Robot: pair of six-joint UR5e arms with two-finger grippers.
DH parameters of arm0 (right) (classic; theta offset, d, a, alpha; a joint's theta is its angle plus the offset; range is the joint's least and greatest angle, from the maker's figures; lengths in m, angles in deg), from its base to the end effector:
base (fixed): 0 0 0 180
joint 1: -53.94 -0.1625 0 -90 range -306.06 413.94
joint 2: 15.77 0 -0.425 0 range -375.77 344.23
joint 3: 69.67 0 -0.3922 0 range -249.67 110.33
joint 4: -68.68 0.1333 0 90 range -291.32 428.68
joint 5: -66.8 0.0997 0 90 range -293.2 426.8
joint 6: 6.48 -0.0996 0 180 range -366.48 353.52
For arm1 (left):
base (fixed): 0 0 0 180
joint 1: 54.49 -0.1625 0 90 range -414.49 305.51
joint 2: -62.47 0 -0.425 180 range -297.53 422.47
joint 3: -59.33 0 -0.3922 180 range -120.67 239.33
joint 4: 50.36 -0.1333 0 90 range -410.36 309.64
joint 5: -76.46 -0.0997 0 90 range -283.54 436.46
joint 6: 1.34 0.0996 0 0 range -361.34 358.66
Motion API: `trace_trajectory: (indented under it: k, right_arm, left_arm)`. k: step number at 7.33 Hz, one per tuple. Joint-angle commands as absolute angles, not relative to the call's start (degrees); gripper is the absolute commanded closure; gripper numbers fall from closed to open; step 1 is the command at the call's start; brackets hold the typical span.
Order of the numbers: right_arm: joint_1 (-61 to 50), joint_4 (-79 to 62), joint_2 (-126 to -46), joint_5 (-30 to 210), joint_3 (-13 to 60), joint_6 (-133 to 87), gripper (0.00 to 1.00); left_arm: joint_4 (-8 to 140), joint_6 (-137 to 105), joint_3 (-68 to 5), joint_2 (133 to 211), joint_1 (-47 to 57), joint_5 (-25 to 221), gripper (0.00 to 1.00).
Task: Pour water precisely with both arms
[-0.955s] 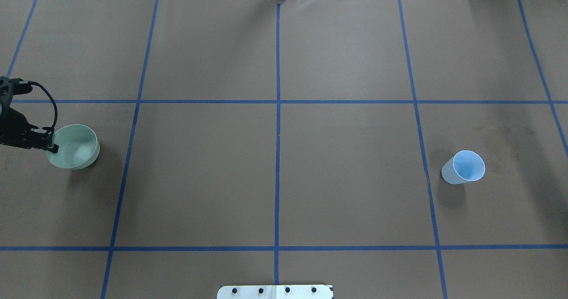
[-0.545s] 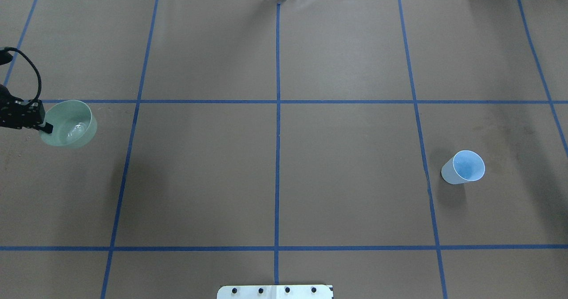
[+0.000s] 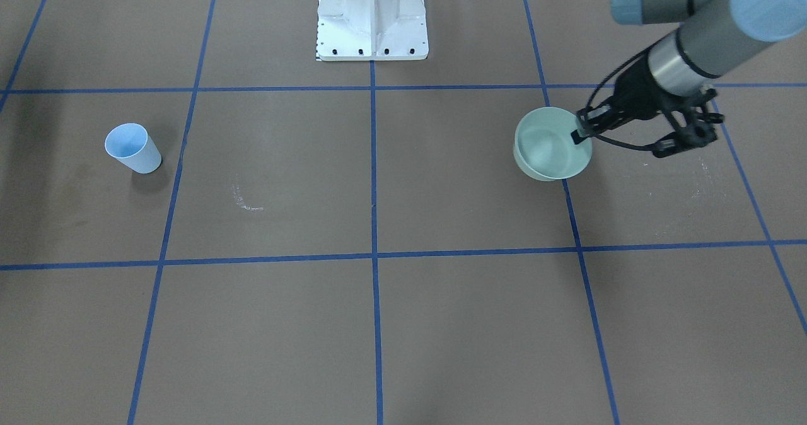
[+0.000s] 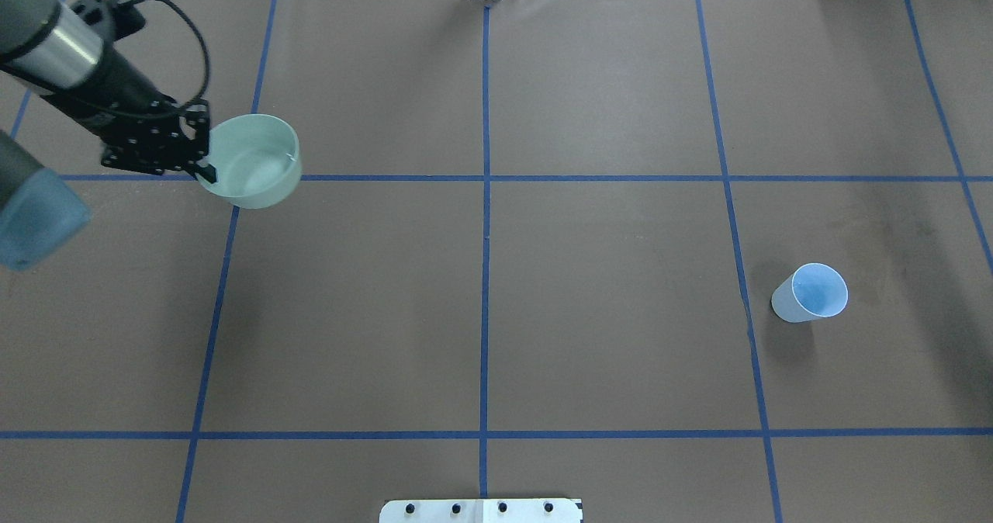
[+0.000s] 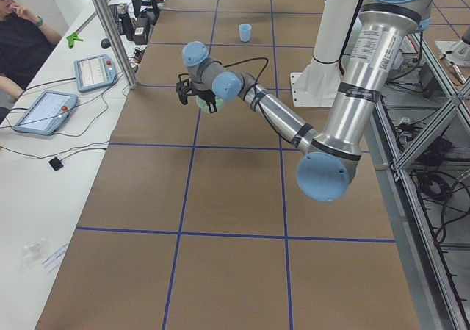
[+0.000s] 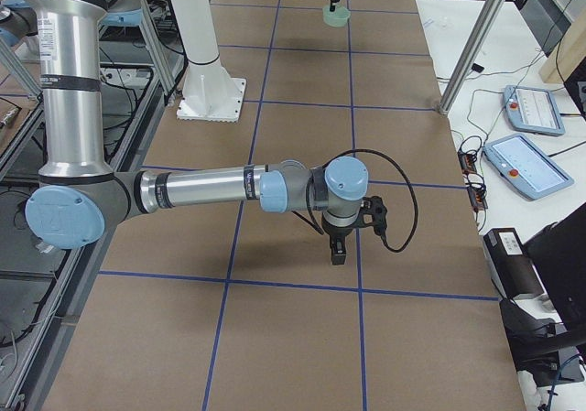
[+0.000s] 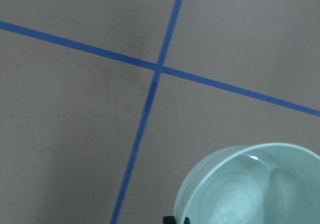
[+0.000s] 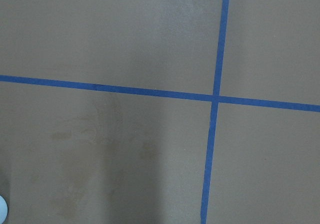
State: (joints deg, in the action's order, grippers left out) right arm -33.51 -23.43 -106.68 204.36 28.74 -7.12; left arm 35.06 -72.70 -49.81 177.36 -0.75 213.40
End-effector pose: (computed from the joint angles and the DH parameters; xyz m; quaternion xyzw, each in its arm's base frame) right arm 0.0380 -0.4898 0.5938 0.0318 -0.4038 -0.0342 0.9136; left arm 0.2949 -0.5043 0.2646 -0.1198 0.4712 -0.1322 0.8638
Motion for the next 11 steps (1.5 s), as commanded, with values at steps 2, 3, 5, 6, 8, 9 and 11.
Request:
trace_trajectory:
  k: [2, 3, 5, 6, 8, 9, 11]
  right_arm:
    - [-33.5, -23.4, -106.7, 204.2, 28.6, -7.0, 0.01]
    - [-33.5, -23.4, -106.7, 204.2, 28.7, -7.0, 0.01]
    - [-33.5, -23.3, -106.7, 204.3, 28.8, -7.0, 0.01]
    - [-33.5, -23.4, -106.7, 204.3, 28.8, -7.0, 0.01]
    - [-33.5, -23.4, -106.7, 204.2, 28.7, -7.0, 0.01]
    - [-33.5, -23.3, -106.7, 204.2, 28.8, -7.0, 0.01]
    - [-33.5, -23.3, -106.7, 204.0, 28.5, -7.3, 0.01]
  left_arm:
    - [40.2, -94.5, -37.7, 193.7, -17.5, 198.1, 1.00]
    - [46.0, -96.4, -32.5, 194.8, -18.1, 197.3, 1.00]
    - [48.0, -96.4, -23.8, 199.7, -18.2, 195.9, 1.00]
    - [50.7, -96.4, -20.9, 200.5, -18.6, 195.4, 1.00]
    - [54.0, -96.4, -17.1, 200.5, -18.7, 195.2, 1.00]
    - [54.2, -96.4, -16.7, 200.5, -19.2, 195.1, 1.00]
    - [54.7, -96.2, -16.7, 200.3, -19.5, 194.9, 0.01]
